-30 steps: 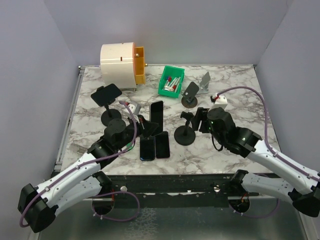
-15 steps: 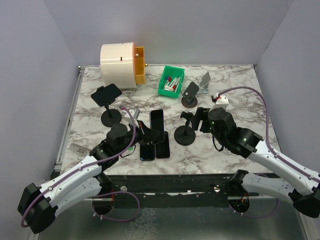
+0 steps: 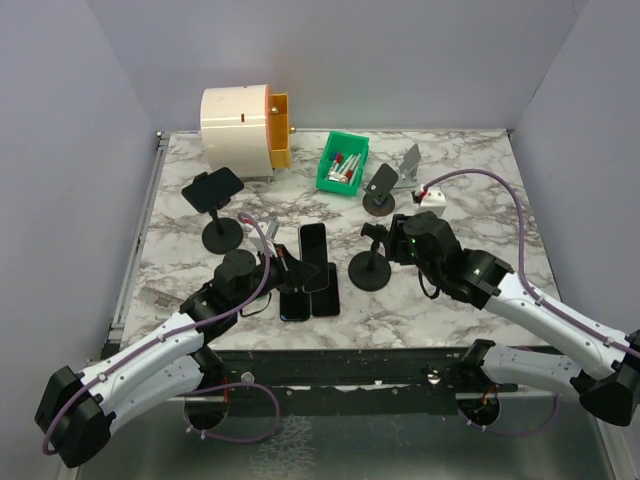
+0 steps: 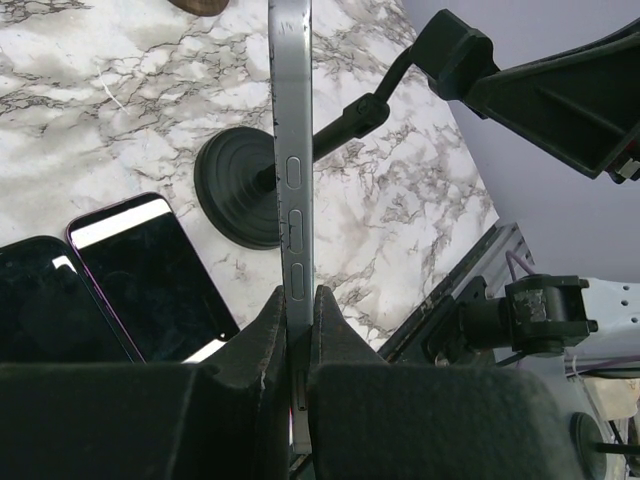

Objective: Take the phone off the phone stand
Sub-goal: Pick up the phone stand at the center of the board.

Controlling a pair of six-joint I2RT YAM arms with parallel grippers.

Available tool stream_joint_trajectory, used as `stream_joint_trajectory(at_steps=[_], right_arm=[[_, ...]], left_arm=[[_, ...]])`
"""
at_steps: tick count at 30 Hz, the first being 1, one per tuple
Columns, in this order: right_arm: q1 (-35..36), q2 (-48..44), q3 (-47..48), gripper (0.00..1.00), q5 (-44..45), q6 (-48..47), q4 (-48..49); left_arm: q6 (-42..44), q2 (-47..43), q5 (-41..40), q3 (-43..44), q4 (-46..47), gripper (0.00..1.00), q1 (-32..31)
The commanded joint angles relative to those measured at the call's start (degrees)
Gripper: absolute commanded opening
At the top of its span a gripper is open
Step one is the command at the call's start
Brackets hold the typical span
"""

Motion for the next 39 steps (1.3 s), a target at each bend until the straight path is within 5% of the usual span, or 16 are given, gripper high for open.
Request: stream_joint_trajectory(at_steps=[1, 12, 18, 39], right_arm=[[0.13, 1.00, 2.07, 0.46, 0.64, -0.40, -1.26], [0.20, 1.62, 3.61, 0.23, 0.51, -1.37, -2.07], [0.18, 1.11, 4.57, 0.01, 0.94, -2.49, -3.02], [0.16, 5.98, 17.00, 0.00, 7.19, -9.56, 0.28]], left_arm=[[-0.89, -1.58, 1.32, -0.42, 2.22, 0.00, 0.29], [-0.54, -1.83, 1.33, -0.34, 1.38, 0.00, 0.32], [-0.36, -2.04, 1.05, -0.61, 1.28, 0.00, 0.33], [-0.87, -3.99, -0.27, -1.22, 0.54, 0.00, 0.33]])
